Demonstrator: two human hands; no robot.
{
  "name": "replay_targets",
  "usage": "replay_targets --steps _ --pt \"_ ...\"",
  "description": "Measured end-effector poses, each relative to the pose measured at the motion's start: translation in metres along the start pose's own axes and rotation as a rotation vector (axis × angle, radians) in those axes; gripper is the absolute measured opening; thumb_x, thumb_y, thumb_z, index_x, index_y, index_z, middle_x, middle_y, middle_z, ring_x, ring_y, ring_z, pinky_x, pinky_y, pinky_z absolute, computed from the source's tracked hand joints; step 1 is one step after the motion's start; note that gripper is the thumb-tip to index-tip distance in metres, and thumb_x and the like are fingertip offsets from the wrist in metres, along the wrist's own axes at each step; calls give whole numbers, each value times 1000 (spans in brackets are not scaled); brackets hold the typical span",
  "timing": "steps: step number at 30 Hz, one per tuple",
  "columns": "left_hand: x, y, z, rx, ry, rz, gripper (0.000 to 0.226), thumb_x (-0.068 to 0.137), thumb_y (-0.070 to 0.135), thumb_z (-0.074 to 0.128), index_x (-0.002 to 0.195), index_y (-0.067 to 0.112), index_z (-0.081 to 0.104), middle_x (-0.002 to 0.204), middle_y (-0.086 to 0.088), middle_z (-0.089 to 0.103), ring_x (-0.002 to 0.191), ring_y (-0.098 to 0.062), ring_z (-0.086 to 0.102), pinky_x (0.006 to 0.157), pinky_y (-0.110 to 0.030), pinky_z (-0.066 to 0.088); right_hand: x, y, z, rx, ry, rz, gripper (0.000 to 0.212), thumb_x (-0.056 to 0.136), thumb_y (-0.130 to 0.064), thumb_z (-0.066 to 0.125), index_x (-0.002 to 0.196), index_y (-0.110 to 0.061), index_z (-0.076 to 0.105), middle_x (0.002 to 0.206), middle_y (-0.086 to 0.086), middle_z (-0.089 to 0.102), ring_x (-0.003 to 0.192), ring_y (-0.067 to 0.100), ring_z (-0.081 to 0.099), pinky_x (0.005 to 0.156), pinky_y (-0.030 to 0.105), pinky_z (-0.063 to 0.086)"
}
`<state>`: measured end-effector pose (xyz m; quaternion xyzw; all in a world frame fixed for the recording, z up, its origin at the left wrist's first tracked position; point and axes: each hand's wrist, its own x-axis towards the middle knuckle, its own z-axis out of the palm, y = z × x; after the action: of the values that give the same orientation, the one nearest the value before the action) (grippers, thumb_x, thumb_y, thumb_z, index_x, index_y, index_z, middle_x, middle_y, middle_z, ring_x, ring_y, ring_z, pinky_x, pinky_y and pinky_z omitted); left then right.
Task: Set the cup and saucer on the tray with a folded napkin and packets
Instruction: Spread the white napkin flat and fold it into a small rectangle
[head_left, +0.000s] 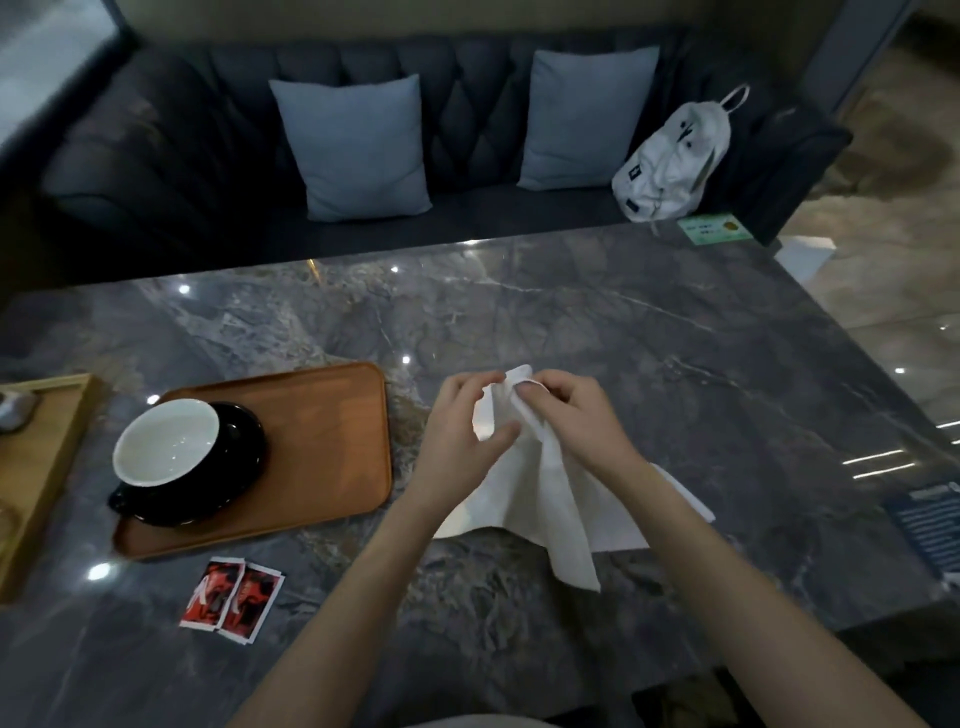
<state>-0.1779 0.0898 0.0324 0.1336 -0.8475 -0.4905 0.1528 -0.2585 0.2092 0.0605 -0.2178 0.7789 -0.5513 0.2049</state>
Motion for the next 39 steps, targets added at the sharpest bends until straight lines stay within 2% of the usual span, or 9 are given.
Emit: replay_targets --steps 4,7,14,20,24,28,31,34,39 --pt "21 17 5 75 126 28 12 84 12 56 94 15 62 83 7 54 81 -13 53 67 -10 38 8 -24 -12 -6 -66 -31 22 89 -15 57 80 1 67 68 7 57 64 11 50 57 22 38" --pt "32 23 2 117 202 -2 16 82 1 51 78 14 60 65 9 52 66 -15 50 56 -6 34 14 -40 -22 -27 -54 -71 22 89 -15 57 81 3 66 70 8 58 65 13 50 60 25 39" --pt "39 17 -27 223 249 -7 16 87 9 56 90 5 71 82 -17 72 77 -28 64 57 -21 27 25 -59 -61 15 84 -103 23 88 -15 58 78 4 66 71 13 57 69 21 52 67 32 40" --pt "48 20 -64 163 188 -97 13 82 19 66 78 9 73 53 6 59 54 -6 53 53 -21 43 28 -40 -86 -73 138 -91 11 84 -13 62 76 -14 70 72 3 64 71 15 57 68 31 44" --pt "59 28 -87 49 181 -96 13 79 23 70 70 13 71 59 -3 60 61 -12 53 59 -28 40 27 -17 -98 -387 147 -83 15 84 -8 57 74 -15 65 62 -5 57 60 8 49 57 26 37" --pt "60 48 -96 -178 227 -101 14 80 20 69 66 16 68 57 5 63 57 -5 54 53 -18 42 26 12 -97 -579 173 39 16 82 -8 52 80 -7 69 74 5 66 72 21 59 64 34 46" --pt "57 55 -92 -315 226 -158 13 82 22 67 69 19 66 47 16 63 47 5 57 45 -9 44 25 31 -93 -628 202 157 21 77 -11 49 57 -9 55 57 9 55 57 24 50 53 34 38" --pt "55 55 -88 -432 222 -252 14 84 27 64 74 18 65 62 6 67 54 -2 62 45 -13 48 25 41 -92 -445 301 261 31 78 -15 53 50 -14 40 52 5 37 52 18 36 50 30 26" --pt "59 39 -86 -459 254 -342 13 85 28 62 87 15 65 82 -3 65 72 -13 62 59 -24 48 29 35 -99 47 468 310 30 85 -24 58 62 -10 46 66 9 42 62 19 42 56 30 31"
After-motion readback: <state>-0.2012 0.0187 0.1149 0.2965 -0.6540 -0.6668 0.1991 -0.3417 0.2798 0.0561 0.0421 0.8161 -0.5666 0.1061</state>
